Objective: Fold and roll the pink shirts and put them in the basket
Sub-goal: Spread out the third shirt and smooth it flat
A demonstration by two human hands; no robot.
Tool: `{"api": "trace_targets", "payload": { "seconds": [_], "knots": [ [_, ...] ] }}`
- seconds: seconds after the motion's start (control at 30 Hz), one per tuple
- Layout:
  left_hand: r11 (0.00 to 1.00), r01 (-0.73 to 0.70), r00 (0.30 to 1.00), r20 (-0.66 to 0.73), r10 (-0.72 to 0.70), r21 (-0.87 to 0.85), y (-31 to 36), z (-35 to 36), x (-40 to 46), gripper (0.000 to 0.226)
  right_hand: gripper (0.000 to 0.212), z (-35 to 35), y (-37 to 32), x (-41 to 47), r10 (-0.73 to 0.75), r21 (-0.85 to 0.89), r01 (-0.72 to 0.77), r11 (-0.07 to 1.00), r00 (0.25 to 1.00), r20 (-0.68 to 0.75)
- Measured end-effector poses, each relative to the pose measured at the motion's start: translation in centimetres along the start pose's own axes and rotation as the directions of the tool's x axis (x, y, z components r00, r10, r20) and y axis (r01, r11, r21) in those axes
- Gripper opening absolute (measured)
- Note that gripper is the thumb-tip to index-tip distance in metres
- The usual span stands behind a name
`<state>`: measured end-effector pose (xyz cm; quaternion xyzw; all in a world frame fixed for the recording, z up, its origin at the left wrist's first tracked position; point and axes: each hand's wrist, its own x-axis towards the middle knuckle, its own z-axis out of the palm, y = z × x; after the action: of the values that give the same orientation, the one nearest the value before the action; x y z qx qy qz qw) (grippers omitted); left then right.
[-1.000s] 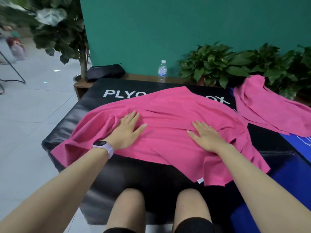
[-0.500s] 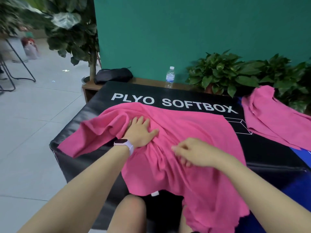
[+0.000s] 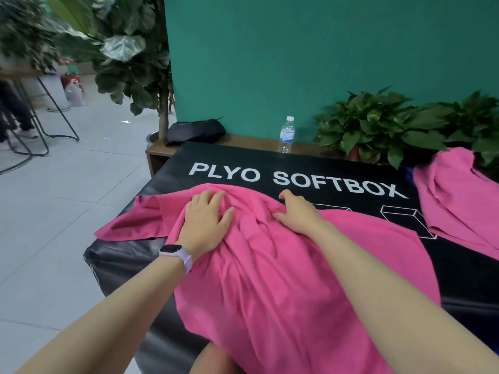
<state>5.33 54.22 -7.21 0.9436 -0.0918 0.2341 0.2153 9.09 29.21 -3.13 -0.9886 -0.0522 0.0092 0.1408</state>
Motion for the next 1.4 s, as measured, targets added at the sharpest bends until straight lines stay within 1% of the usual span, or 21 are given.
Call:
{"api": "trace_targets", "payload": {
  "seconds": [0.07,0.13,0.2,0.27,0.37,0.4,0.47,0.53,0.6,0.67,0.7,0.73,0.8,0.87,0.93,1.0,1.1,1.2,1.23,1.3,1.4],
  "knots": [
    [0.996,0.069,0.997,0.043,-0.072,0.06,-0.2,0.7,0.6,0.057,0.022,-0.2,0.1,-0.2,0.044,0.072,-0.046,0.996,0.999,0.017],
    [0.989,0.056,0.995,0.073,-0.066,0.135,-0.2,1.1,1.2,0.053,0.008,-1.4,0.8,-0.5,0.119,0.121,-0.119,0.985,0.993,0.01],
    [0.982,-0.051,0.998,0.047,0.043,0.179,-0.1,0.7,1.8,0.032,0.012,-3.6,2.0,-1.1,0.236,0.162,-0.217,0.963,0.965,-0.113],
    [0.95,-0.235,0.971,0.011,0.238,0.206,0.4,0.5,2.4,0.012,0.019,-5.9,3.6,-1.6,0.323,0.173,-0.281,0.944,0.896,-0.306],
    [0.827,-0.459,0.872,-0.014,0.489,0.325,2.1,0.3,3.7,0.019,0.026,-8.3,4.9,-2.7,0.311,0.126,-0.289,0.949,0.789,-0.53],
    [0.838,-0.439,0.878,-0.042,0.477,0.325,2.7,0.1,4.1,0.021,0.024,-8.8,5.2,-3.1,0.273,0.115,-0.254,0.96,0.772,-0.574],
    [0.903,-0.327,0.929,-0.08,0.361,0.277,3.2,-0.1,4.5,0.025,0.018,-9.7,5.7,-3.9,0.18,0.16,-0.107,0.981,0.807,-0.562],
    [0.954,-0.231,0.971,-0.021,0.239,0.192,2.6,0.2,4.1,0.026,0.013,-10.4,6.3,-5.1,0.126,0.301,-0.006,0.953,0.917,-0.379],
    [0.982,-0.159,0.981,0.132,0.145,0.1,2.0,0.7,3.0,0.048,0.039,-10.3,6.4,-7.1,0.04,0.434,-0.041,0.9,0.999,0.011],
    [0.996,-0.089,0.977,0.198,0.082,0.028,1.9,1.0,2.1,0.069,0.068,-9.1,6.2,-8.6,-0.026,0.508,-0.205,0.836,0.911,0.411],
    [0.997,-0.073,0.977,0.202,0.068,0.017,2.1,0.9,1.8,0.072,0.074,-8.2,6.2,-8.6,-0.043,0.526,-0.255,0.811,0.871,0.489],
    [0.998,-0.057,0.976,0.211,0.05,0.028,2.2,1.0,1.4,0.071,0.073,-7.4,6.0,-8.4,-0.013,0.553,-0.283,0.783,0.882,0.471],
    [0.998,-0.004,0.972,0.236,-0.012,0.066,2.4,1.2,0.4,0.068,0.062,-5.9,5.5,-7.6,0.124,0.602,-0.27,0.752,0.954,0.273],
    [0.993,0.085,0.96,0.261,-0.105,0.087,2.3,1.2,-0.6,0.075,0.04,-4.5,5.0,-6.5,0.125,0.481,-0.141,0.865,0.99,0.065],
    [0.981,0.158,0.947,0.265,-0.182,0.109,2.2,1.1,-1.6,0.077,0.022,-2.9,3.8,-5.5,0.034,0.305,-0.046,0.951,0.998,0.046],
    [0.98,0.155,0.96,0.215,-0.179,0.124,2.2,0.7,-2.0,0.067,0.011,-1.3,1.7,-4.8,-0.001,0.306,-0.031,0.952,0.995,0.102],
    [0.991,0.129,0.991,0.03,-0.128,-0.043,2.3,-0.3,-1.5,0.049,0.036,0.4,-1.2,-4.2,-0.089,0.312,0.071,0.948,0.995,0.044],
    [0.93,0.317,0.942,-0.056,-0.332,-0.183,1.5,-1.3,0.1,0.04,0.027,1.0,-2.0,-3.9,-0.205,0.412,0.205,0.888,0.978,-0.045],
    [0.908,0.384,0.916,-0.057,-0.397,-0.165,1.3,-1.4,0.5,0.034,0.028,0.8,-2.0,-3.7,-0.186,0.451,0.216,0.866,0.976,-0.109],
    [0.879,0.474,0.88,-0.01,-0.475,-0.058,0.9,-1.3,1.2,0.048,0.034,0.1,-1.4,-3.4,-0.069,0.504,0.196,0.841,0.963,-0.259],
    [0.867,0.476,0.866,0.088,-0.491,0.149,0.2,-0.9,2.1,0.052,0.033,-1.4,0.6,-2.7,0.135,0.56,0.124,0.819,0.907,-0.398]
  ]
}}
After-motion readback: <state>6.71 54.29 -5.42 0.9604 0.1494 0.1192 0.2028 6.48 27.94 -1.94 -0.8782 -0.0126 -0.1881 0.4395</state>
